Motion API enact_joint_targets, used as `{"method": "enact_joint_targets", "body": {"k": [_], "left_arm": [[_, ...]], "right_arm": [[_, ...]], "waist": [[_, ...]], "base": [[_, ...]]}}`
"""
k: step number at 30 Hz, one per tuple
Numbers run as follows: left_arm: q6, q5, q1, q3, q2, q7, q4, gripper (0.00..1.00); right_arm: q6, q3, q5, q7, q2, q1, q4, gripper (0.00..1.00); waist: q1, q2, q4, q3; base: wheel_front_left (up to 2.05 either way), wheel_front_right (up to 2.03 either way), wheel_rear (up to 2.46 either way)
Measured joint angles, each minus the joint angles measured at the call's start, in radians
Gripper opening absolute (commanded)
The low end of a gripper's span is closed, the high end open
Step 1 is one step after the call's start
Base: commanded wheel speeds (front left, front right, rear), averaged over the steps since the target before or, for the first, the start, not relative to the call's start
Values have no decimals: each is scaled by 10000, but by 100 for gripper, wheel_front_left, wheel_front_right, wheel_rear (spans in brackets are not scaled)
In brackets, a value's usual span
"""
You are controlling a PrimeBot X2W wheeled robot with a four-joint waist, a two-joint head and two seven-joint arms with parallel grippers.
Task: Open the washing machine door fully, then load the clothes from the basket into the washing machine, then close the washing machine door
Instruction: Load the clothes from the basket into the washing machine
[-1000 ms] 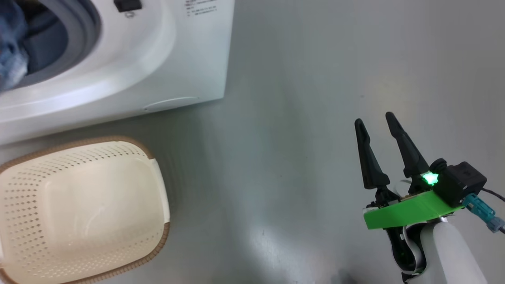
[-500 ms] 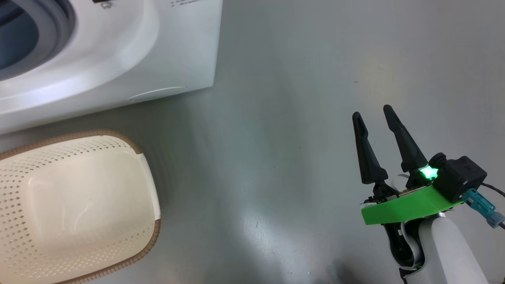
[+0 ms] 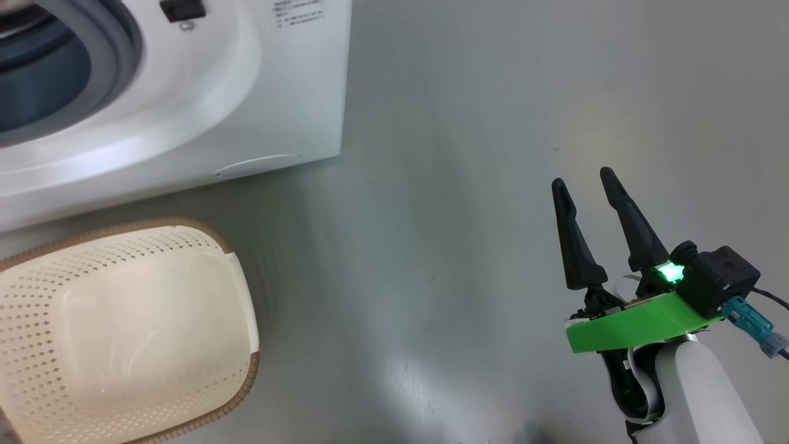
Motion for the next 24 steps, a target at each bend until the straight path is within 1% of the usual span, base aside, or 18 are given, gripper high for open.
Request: {"method": "enact_joint_targets", "body": {"k": [3,9,15,24], "left_arm": [[0,69,384,334,-232,0,-213,100],[0,161,1267,637,-700,0,-740,100],[0,171,2384,629,-1057,0,-1335,100],[0,487,3825,545,-1340,0,-2142,100]], "right_arm": [[0,-63,-15,0,0,9,25,100],[0,-136,-79,0,0,53,59,100],[0,-209,-134,0,2,264,123,100],[0,-441,-295,0,-23,505,190,100]], "waist": [[0,0,29,-156],[0,0,128,-463],[0,0,289,-802],[0,0,612,-1291]], "base": [[0,0,0],[0,0,0],[0,0,0],[0,0,0]]}}
